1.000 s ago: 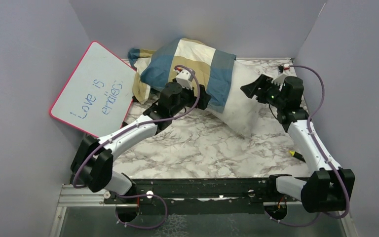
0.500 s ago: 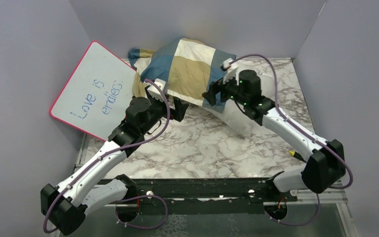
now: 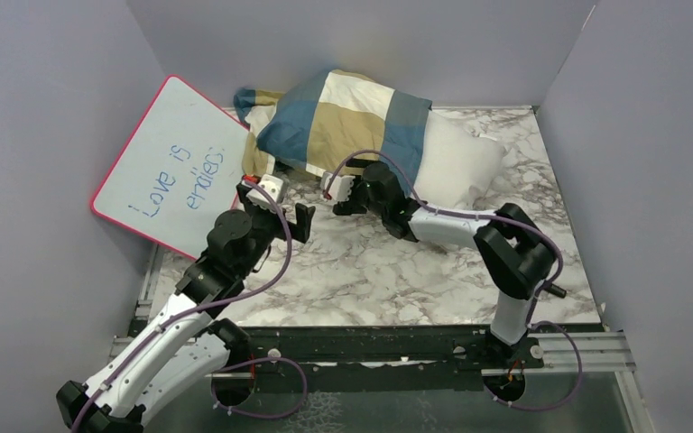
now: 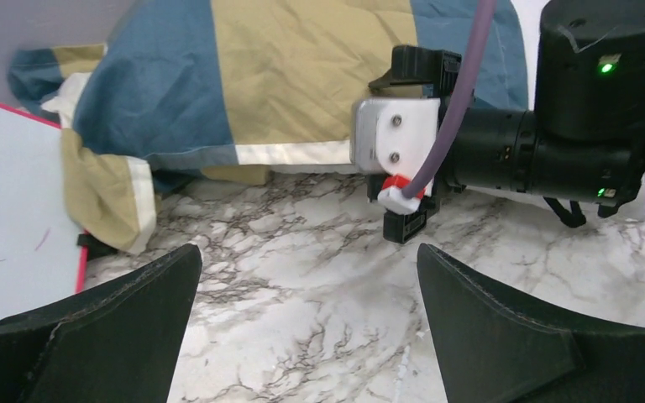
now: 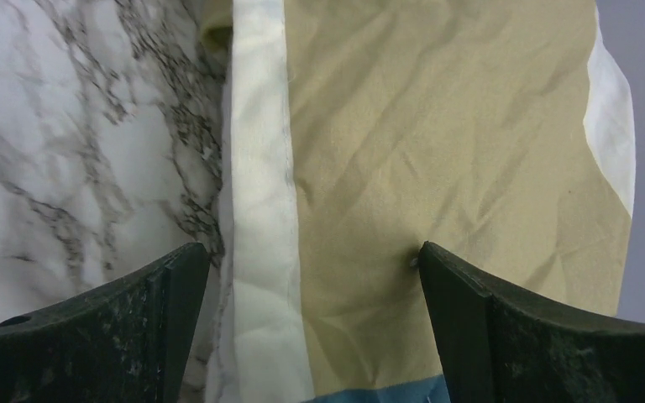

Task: Put the pillow into the pillowcase
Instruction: Stuff the pillow into the pillowcase.

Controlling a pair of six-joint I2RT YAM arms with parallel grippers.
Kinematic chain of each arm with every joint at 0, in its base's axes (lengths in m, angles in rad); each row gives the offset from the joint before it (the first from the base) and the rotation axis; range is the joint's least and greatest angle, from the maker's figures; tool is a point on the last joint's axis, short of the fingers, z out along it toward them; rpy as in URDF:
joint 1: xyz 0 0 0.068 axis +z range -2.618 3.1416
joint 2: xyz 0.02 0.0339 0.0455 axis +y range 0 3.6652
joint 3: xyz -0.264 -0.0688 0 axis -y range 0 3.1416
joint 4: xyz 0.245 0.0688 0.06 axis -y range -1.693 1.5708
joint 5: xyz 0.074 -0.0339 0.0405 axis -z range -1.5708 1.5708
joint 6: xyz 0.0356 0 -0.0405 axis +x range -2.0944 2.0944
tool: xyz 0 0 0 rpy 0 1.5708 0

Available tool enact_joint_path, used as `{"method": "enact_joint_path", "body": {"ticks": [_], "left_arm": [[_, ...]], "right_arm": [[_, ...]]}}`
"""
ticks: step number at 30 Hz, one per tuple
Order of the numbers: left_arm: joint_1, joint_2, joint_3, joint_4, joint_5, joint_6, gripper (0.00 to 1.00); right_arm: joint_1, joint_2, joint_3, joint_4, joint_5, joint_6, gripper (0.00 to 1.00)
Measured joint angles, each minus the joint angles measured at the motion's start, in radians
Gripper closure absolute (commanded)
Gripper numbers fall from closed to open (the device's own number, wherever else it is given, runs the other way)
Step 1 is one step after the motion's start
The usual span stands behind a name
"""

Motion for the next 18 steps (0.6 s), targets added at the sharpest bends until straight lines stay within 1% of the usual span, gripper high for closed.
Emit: {"method": "enact_joint_path", "body": {"ticks": [5, 6, 7, 8, 9, 10, 11, 12, 13, 14, 17, 18], "left_arm": [[0.000, -0.060, -0.013, -0.012, -0.050, 0.041, 0.02], [0.000, -0.077, -0.017, -0.012, -0.059, 0.049, 0.03], [0.000, -0.090, -0.021, -0.011, -0.066, 0.052, 0.04], [0.000, -0.101, -0.024, -0.011, -0.074, 0.056, 0.05], [0.000, -0.114, -0.027, -0.011, -0.085, 0.061, 0.06], [0.000, -0.121, -0.028, -0.010, -0.092, 0.063, 0.07], [0.000, -0.129, -0.030, -0.010, -0.099, 0.064, 0.09], [0.000, -0.139, -0.032, -0.008, -0.109, 0.066, 0.09], [0.000, -0.146, -0.034, -0.008, -0.116, 0.067, 0.10], [0.000, -0.150, -0.034, -0.006, -0.120, 0.068, 0.12], [0.005, -0.147, -0.037, -0.004, -0.135, 0.066, 0.19], [0.006, -0.143, -0.037, -0.004, -0.139, 0.064, 0.21]], "right_arm": [[-0.001, 0.132, 0.000, 0.157, 0.089, -0.201, 0.00], [-0.001, 0.159, 0.000, 0.194, 0.105, -0.240, 0.01], [-0.002, 0.187, 0.000, 0.231, 0.123, -0.274, 0.06], [-0.002, 0.207, 0.000, 0.257, 0.135, -0.299, 0.16], [-0.002, 0.230, 0.000, 0.287, 0.149, -0.330, 0.32], [-0.002, 0.243, 0.000, 0.307, 0.156, -0.351, 0.52], [-0.003, 0.249, 0.000, 0.324, 0.162, -0.376, 0.69], [-0.004, 0.250, 0.000, 0.337, 0.166, -0.394, 0.80], [-0.006, 0.248, 0.000, 0.350, 0.168, -0.403, 0.94], [-0.008, 0.244, 0.000, 0.359, 0.169, -0.404, 0.99], [-0.009, 0.217, 0.000, 0.352, 0.172, -0.390, 0.99], [-0.009, 0.190, 0.000, 0.317, 0.173, -0.360, 1.00]]}}
